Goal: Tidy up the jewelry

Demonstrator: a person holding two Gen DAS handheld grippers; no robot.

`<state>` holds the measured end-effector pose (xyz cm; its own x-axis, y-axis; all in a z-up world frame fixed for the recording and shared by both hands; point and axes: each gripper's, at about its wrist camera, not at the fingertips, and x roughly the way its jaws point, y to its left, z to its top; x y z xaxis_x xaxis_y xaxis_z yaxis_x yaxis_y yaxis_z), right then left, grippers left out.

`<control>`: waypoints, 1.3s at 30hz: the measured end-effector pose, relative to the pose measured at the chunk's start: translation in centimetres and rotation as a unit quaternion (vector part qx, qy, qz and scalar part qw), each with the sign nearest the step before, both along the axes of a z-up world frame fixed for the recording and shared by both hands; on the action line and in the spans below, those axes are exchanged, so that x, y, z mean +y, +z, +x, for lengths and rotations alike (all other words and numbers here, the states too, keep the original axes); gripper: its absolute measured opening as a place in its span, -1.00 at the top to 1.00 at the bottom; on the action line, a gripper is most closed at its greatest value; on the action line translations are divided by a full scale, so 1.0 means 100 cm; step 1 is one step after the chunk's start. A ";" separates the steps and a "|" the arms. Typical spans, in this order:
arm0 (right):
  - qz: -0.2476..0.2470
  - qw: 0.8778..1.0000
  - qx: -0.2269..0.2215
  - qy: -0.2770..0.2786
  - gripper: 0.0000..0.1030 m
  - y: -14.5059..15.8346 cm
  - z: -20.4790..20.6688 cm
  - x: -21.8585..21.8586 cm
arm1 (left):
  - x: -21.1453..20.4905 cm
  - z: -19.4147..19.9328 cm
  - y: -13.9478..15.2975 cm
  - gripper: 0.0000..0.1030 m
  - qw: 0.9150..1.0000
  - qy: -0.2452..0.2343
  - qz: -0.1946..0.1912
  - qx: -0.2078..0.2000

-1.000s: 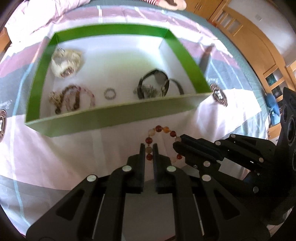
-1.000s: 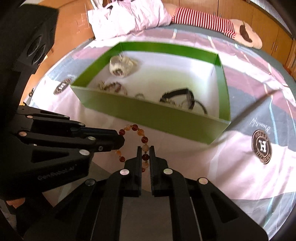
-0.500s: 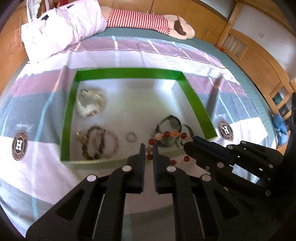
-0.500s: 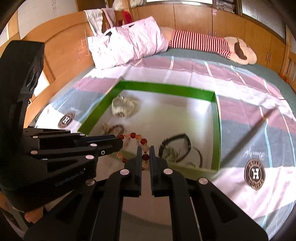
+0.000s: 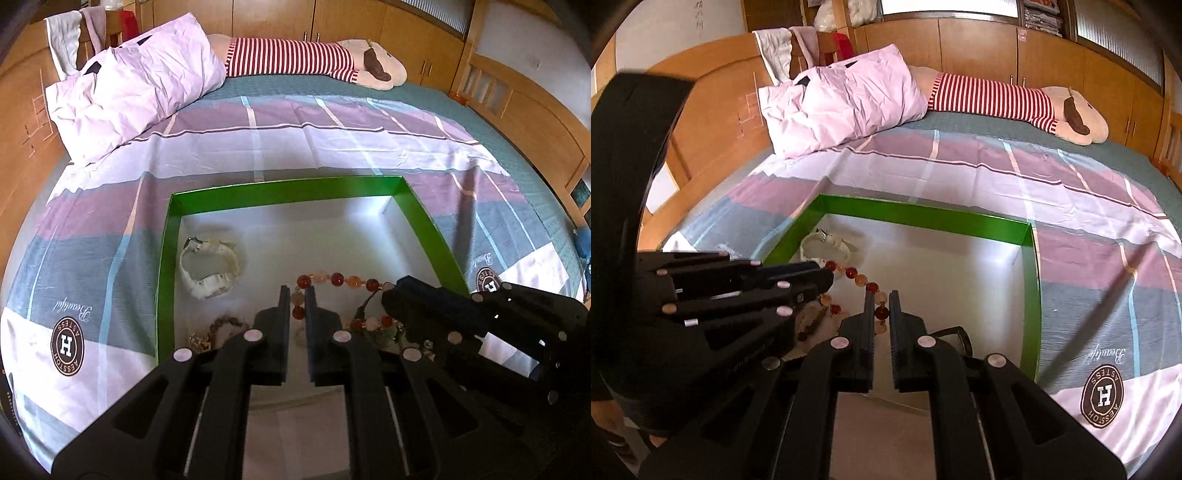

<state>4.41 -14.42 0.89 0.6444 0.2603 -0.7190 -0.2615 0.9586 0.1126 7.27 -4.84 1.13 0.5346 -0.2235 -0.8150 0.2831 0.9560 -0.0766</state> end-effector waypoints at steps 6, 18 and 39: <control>-0.012 1.000 0.010 -0.008 0.81 -0.006 0.002 -0.003 | 0.000 0.002 -0.008 0.85 1.000 0.008 0.009 0.008; 0.013 0.995 0.009 -0.097 -0.74 0.005 -0.005 -0.043 | 0.016 -0.001 -0.003 -0.52 0.999 0.049 0.002 -0.002; -0.017 0.992 -0.004 -0.122 -0.97 0.006 -0.024 -0.042 | 0.022 -0.016 0.006 -0.96 0.996 0.079 0.044 0.016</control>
